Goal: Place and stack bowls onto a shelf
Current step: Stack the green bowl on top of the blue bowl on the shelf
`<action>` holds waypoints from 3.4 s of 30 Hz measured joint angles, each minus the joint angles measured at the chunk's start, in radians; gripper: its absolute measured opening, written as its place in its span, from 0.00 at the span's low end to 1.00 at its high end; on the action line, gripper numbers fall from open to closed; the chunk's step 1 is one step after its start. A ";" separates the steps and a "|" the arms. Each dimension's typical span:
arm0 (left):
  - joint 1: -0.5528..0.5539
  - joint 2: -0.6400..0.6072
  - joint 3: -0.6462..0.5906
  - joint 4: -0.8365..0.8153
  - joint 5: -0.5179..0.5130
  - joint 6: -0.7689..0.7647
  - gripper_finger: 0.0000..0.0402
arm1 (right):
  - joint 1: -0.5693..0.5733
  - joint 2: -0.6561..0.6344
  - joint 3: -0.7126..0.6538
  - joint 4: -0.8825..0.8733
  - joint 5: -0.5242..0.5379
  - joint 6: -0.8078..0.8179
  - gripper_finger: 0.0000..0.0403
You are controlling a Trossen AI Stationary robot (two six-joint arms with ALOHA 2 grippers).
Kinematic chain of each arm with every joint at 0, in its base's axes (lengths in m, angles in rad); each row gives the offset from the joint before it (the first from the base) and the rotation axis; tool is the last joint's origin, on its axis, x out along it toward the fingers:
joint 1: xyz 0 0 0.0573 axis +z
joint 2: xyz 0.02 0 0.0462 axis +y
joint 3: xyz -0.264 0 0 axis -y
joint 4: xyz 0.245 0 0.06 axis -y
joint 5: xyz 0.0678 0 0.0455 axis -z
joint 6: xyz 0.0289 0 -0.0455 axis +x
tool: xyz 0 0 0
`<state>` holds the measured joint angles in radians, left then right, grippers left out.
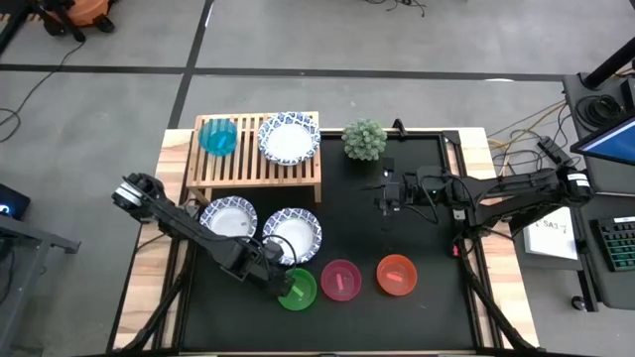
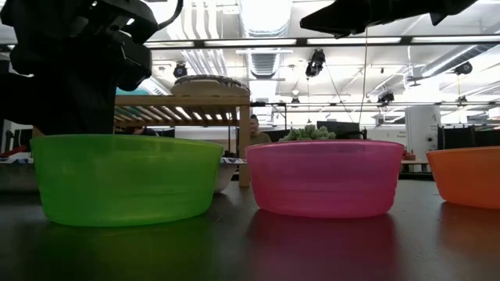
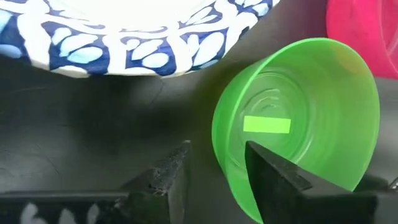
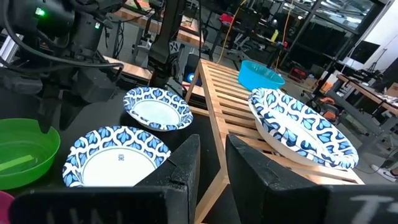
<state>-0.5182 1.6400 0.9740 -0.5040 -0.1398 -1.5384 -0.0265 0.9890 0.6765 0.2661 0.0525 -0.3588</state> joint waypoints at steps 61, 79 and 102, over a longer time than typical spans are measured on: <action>0.896 -0.563 0.724 -1.065 -0.434 0.968 0.00 | 0.000 0.000 0.000 0.000 0.000 0.008 0.17; 1.396 -0.377 0.710 -0.986 -0.262 1.432 0.00 | 0.000 0.000 0.000 0.000 0.000 0.011 0.17; 1.394 -0.346 0.703 -0.974 -0.243 1.433 0.00 | 0.000 0.000 0.000 0.000 0.001 0.010 0.17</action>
<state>0.8761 1.2937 1.6775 -1.4784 -0.3828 -0.1052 -0.0265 0.9886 0.6769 0.2661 0.0536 -0.3485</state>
